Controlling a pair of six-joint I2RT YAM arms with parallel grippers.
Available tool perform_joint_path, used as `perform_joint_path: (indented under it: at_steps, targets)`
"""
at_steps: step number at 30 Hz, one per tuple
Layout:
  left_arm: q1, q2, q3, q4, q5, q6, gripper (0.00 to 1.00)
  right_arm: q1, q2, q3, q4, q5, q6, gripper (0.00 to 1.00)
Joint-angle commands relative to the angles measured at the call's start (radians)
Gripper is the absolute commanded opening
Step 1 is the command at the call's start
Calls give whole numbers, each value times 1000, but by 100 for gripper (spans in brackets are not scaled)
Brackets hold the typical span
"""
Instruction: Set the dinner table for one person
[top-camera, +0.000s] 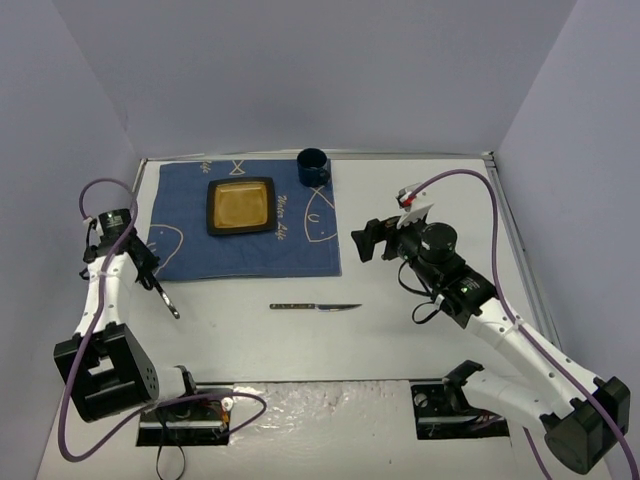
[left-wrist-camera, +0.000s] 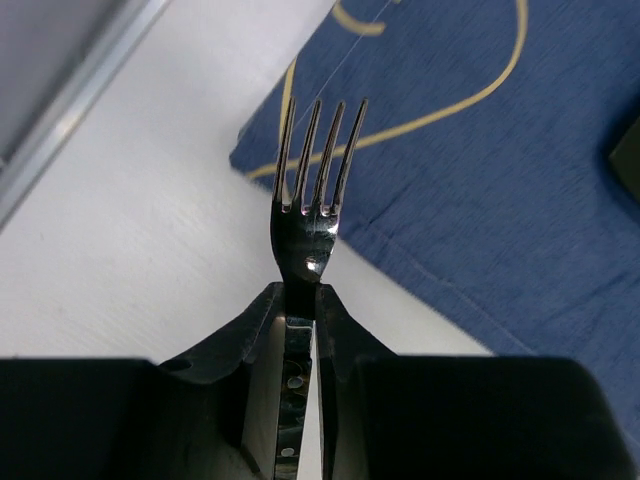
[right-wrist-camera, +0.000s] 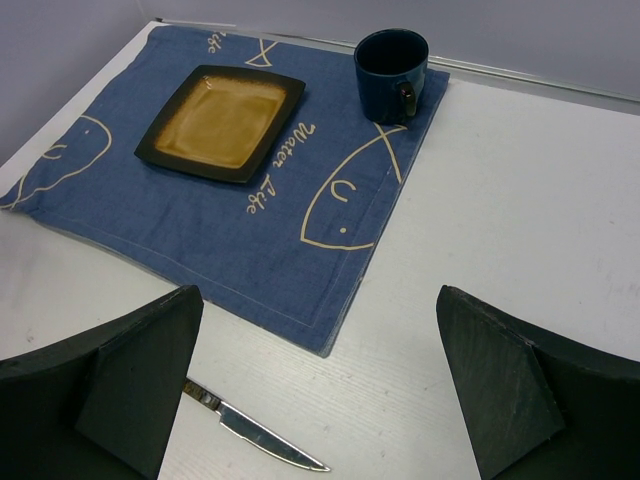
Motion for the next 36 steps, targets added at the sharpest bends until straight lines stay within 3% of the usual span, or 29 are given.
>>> perform_joint_path:
  at_steps: [1,7,14,23,36]
  targets:
    - [-22,77,179,18,39,156,0,1,11,11,67,22,-13,100]
    - [-56,295,384,18,140,270,0,-3,14,6,73,13,-6,100]
    - [-132,567,685,-38,163,411,0,-5,48,13,57,-9,8,100]
    - [-158,804,941,-79,146,475,0,-11,77,16,39,-2,15,100]
    - [-132,962,1065,-66,179,435,0,-13,136,43,21,0,33,100]
